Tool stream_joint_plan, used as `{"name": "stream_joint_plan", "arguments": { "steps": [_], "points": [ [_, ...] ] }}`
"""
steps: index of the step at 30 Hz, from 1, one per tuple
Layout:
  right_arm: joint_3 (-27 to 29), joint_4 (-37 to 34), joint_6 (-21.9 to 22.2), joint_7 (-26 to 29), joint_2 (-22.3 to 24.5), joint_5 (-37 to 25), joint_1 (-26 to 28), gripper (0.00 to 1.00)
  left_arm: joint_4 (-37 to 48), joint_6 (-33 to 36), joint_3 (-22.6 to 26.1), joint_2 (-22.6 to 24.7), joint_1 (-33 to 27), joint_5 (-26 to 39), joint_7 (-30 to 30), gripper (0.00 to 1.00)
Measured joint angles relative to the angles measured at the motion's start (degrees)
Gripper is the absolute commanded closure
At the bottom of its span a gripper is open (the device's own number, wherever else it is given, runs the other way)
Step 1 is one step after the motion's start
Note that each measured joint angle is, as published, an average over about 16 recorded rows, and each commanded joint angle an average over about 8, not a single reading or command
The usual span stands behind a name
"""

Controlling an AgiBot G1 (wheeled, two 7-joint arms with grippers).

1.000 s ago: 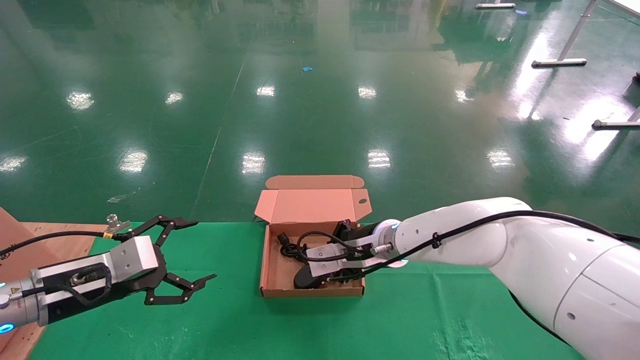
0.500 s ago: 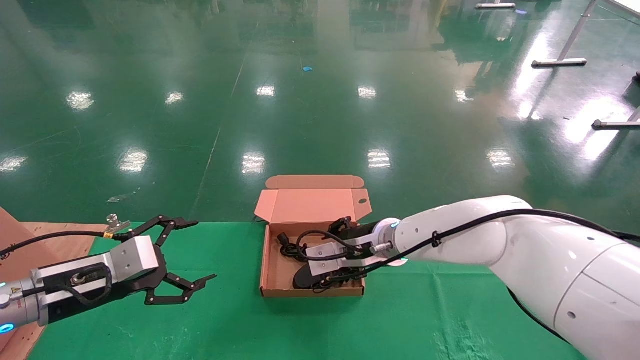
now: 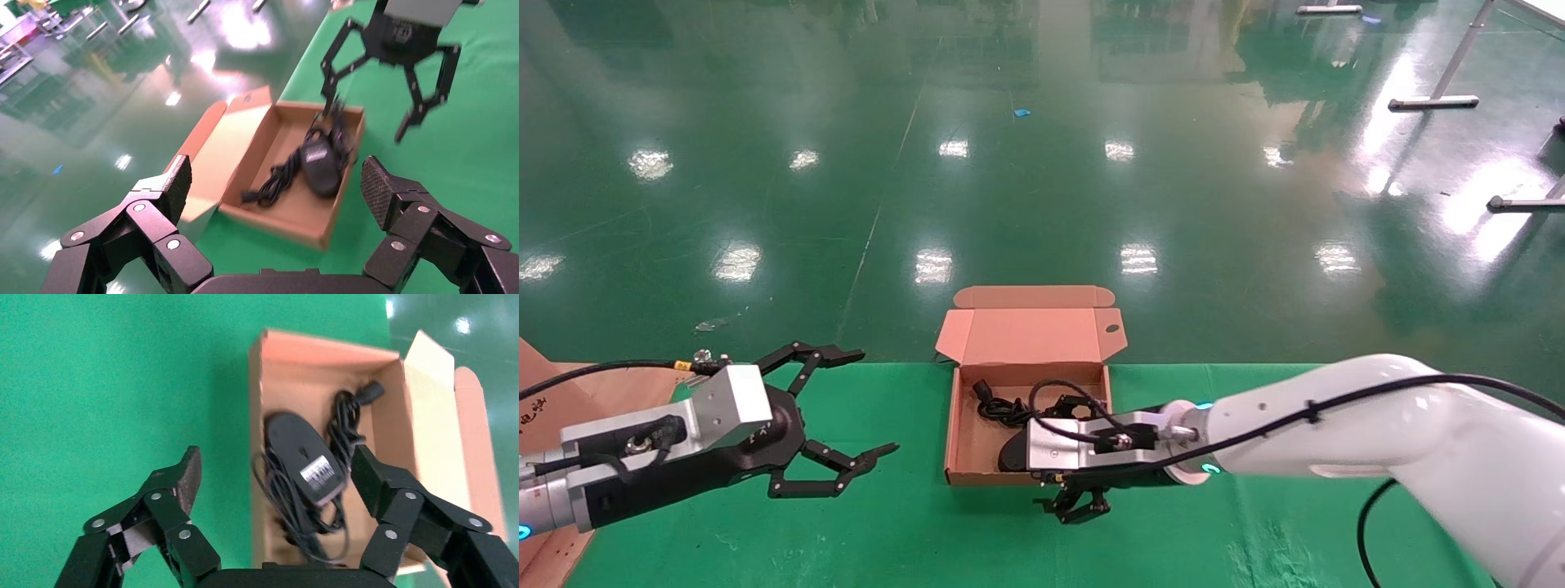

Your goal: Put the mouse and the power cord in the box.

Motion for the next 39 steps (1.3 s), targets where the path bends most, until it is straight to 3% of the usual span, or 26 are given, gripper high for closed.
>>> {"name": "stream_joint_plan", "arguments": {
  "steps": [39],
  "points": [
    [45.8,24.5,-32.0,11.2,28.3,28.7,-23.4,0.00,-17.5,20.0,-18.3,-2.3,5.2,-1.6,-30.8,0.00]
  ]
}}
